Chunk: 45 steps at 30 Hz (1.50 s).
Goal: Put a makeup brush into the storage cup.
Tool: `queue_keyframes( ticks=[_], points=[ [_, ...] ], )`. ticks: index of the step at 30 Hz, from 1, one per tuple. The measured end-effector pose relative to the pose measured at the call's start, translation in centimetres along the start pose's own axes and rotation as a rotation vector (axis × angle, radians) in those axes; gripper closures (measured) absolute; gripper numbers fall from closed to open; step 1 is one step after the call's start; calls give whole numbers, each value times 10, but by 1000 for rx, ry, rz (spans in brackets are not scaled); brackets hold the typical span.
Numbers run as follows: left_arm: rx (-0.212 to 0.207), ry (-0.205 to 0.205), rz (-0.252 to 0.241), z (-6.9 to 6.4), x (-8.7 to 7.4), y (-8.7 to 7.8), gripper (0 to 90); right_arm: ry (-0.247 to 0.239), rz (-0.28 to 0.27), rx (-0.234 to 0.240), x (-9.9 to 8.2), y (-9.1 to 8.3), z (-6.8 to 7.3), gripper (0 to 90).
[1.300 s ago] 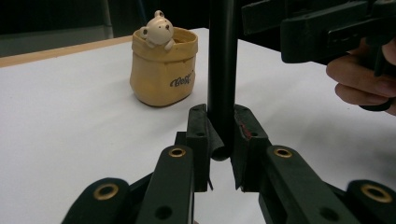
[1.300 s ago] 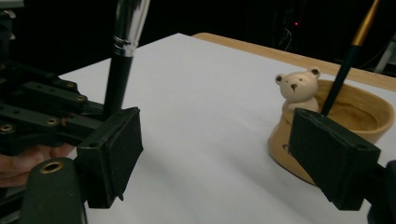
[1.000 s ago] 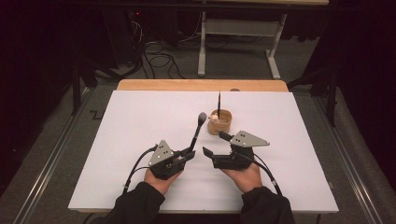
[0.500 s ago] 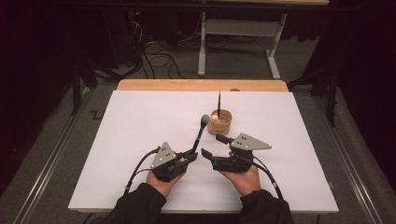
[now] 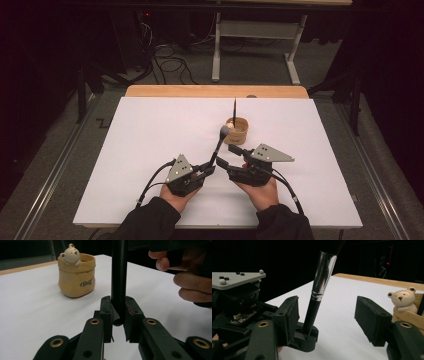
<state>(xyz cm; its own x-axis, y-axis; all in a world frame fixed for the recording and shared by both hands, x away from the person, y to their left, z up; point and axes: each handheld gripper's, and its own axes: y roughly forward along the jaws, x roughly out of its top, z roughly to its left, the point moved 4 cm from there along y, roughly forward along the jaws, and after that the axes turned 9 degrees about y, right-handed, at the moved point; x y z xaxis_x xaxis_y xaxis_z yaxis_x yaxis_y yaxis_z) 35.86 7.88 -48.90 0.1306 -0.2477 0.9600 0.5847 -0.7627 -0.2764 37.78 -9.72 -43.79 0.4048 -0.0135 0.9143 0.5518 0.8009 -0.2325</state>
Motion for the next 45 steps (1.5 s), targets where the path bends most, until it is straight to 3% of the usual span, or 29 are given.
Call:
queue_keyframes(
  ticks=[10,21,30,45],
  points=[
    [-10,7,1,-4,0,2,790,4,-13,10,-2,2,0,435],
    [-18,19,4,-8,0,4,790,39,-27,29,-2,2,0,547],
    [-27,19,7,-10,-1,6,790,72,-33,55,-3,4,1,592],
    [-29,25,11,-12,-2,7,790,101,-42,59,-3,4,-1,659]
  ],
)
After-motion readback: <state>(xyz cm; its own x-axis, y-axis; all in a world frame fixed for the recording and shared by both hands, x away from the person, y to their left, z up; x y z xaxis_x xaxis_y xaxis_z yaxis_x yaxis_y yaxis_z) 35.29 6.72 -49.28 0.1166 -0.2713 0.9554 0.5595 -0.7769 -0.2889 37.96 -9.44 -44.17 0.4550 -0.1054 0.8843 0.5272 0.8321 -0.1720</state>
